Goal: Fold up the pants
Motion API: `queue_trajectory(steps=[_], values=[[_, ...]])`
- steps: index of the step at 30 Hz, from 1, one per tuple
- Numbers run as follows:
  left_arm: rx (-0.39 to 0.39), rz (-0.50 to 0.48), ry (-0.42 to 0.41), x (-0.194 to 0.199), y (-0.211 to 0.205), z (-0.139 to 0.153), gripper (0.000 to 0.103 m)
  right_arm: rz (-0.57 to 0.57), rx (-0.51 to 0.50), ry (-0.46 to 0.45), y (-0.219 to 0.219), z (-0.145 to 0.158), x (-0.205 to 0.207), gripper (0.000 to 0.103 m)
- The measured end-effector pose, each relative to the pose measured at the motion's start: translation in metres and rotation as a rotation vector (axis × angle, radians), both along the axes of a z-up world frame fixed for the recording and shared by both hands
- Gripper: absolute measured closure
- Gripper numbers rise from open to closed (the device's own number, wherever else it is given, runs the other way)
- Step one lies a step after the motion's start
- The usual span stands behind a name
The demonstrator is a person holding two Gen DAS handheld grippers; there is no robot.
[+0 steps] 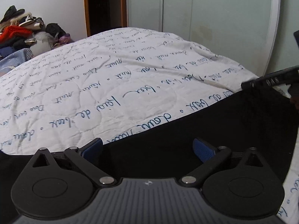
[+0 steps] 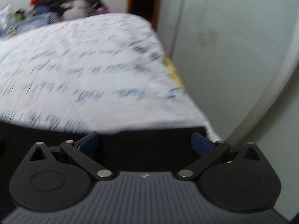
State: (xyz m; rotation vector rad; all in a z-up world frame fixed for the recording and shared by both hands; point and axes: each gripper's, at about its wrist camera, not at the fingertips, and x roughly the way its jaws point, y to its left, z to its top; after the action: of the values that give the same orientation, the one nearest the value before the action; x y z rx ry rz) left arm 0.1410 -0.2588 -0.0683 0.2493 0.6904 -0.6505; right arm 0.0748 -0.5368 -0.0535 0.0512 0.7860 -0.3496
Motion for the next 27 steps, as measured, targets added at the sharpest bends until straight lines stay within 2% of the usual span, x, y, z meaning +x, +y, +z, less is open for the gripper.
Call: queue_trajectory(steps=[3, 5, 7, 9, 12, 14, 15, 16, 18, 19, 22, 24, 26, 27], values=[[-0.011, -0.002, -0.052, -0.009, 0.011, 0.010, 0.000, -0.080, -0.036, -0.044, -0.008, 0.011, -0.007, 0.015], [-0.014, -0.002, -0.068, -0.014, 0.015, 0.015, 0.000, -0.073, -0.052, -0.065, -0.006, 0.017, -0.019, 0.015], [-0.024, -0.020, -0.042, -0.017, 0.014, 0.016, 0.000, -0.029, -0.084, -0.023, -0.004, 0.014, -0.022, 0.016], [-0.033, -0.048, -0.003, -0.020, 0.010, 0.014, 0.000, -0.004, -0.089, 0.027, -0.003, 0.003, -0.018, 0.016], [-0.025, -0.077, 0.014, -0.033, 0.006, 0.013, 0.000, -0.061, -0.028, 0.010, -0.020, -0.005, -0.009, 0.000], [-0.020, -0.119, -0.012, -0.047, 0.008, 0.015, 0.000, -0.152, -0.044, -0.004, -0.032, -0.004, -0.009, 0.001], [-0.014, -0.136, -0.039, -0.054, 0.008, 0.015, 0.000, -0.190, -0.053, -0.012, -0.034, 0.001, -0.013, 0.006], [-0.003, -0.145, -0.063, -0.060, 0.008, 0.015, 0.000, -0.199, -0.069, -0.027, -0.031, 0.005, -0.019, 0.007], [0.028, -0.160, -0.083, -0.067, 0.004, 0.012, 0.000, -0.168, -0.115, -0.061, -0.013, 0.017, -0.037, 0.006], [0.039, -0.175, -0.082, -0.069, 0.002, 0.009, 0.000, -0.132, -0.118, -0.070, -0.002, 0.020, -0.047, 0.001], [0.078, -0.190, -0.072, -0.070, -0.005, -0.001, 0.000, 0.018, -0.035, -0.058, 0.025, 0.020, -0.070, 0.000], [0.069, -0.188, -0.074, -0.071, -0.003, -0.005, 0.000, 0.097, -0.014, -0.023, 0.038, 0.011, -0.079, 0.000], [0.060, -0.174, -0.058, -0.071, 0.003, -0.004, 0.000, 0.071, -0.093, 0.049, 0.041, -0.004, -0.080, 0.000], [0.054, -0.168, -0.057, -0.072, 0.007, -0.002, 0.000, 0.025, -0.107, 0.051, 0.036, -0.007, -0.082, 0.000]])
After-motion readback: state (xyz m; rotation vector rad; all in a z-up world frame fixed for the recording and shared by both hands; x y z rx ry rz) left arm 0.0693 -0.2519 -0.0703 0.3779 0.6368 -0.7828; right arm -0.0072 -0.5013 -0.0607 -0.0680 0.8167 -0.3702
